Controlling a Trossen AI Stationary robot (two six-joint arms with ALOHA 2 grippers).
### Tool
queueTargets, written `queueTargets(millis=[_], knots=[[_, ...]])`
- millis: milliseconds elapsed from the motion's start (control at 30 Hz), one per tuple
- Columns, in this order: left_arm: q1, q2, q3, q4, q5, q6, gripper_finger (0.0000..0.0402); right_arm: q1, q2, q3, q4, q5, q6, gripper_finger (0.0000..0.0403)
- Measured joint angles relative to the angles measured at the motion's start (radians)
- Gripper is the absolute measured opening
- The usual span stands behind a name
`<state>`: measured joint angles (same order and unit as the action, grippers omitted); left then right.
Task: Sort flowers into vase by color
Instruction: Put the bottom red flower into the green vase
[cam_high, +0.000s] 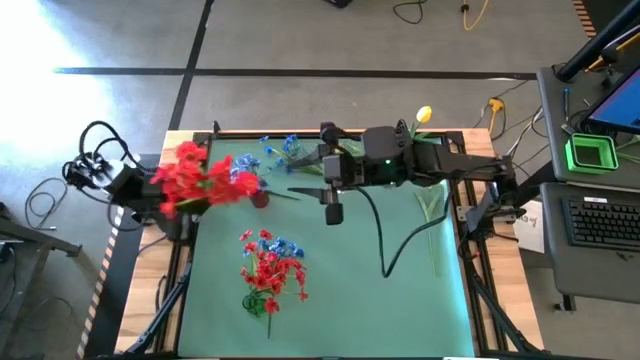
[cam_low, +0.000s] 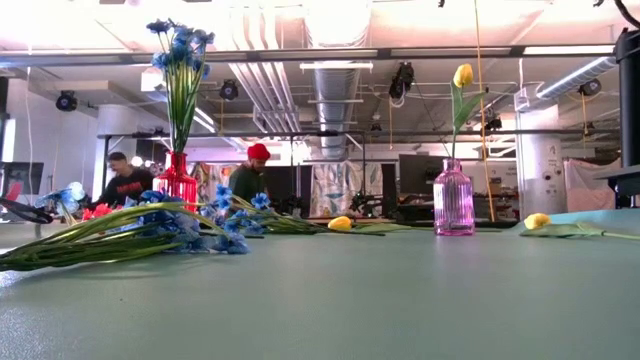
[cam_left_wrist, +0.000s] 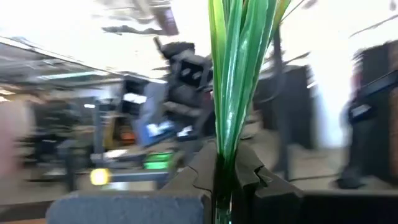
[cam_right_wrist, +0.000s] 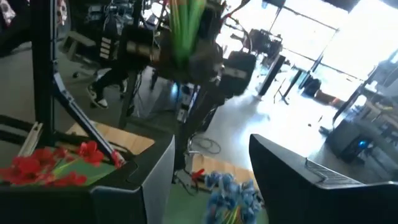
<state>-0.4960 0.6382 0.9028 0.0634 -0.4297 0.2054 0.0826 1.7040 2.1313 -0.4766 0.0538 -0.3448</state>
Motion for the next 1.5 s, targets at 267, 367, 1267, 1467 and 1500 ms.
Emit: queueTargets(millis=[267, 367, 1267, 1467, 1500], knots=[[-0.208, -0.026, -0.001, 0.009, -0.097, -0.087, 0.0, 0.0, -0.053, -0.05, -0.086, 0.002, 0.012, 0.0201], [-0.311, -0.035, -0.001, -0.006, -0.212, -0.095, 0.0, 0.001, -0.078, -0.096, -0.102, 0.002, 0.039, 0.0201], [-0.826, 0.345, -0.041, 0.176, -0.671, -0.298, 0.0, 0.148, -0.253, -0.454, 0.116, 0.21, 0.061, 0.0201], [-0.822, 0.448, -0.182, 0.586, -0.554, -0.151, 0.0, 0.174, -0.239, -0.455, 0.116, 0.21, 0.058, 0.0201], [-0.822, 0.467, -0.208, 0.671, -0.552, -0.102, 0.0, 0.18, -0.239, -0.455, 0.116, 0.21, 0.059, 0.0201]])
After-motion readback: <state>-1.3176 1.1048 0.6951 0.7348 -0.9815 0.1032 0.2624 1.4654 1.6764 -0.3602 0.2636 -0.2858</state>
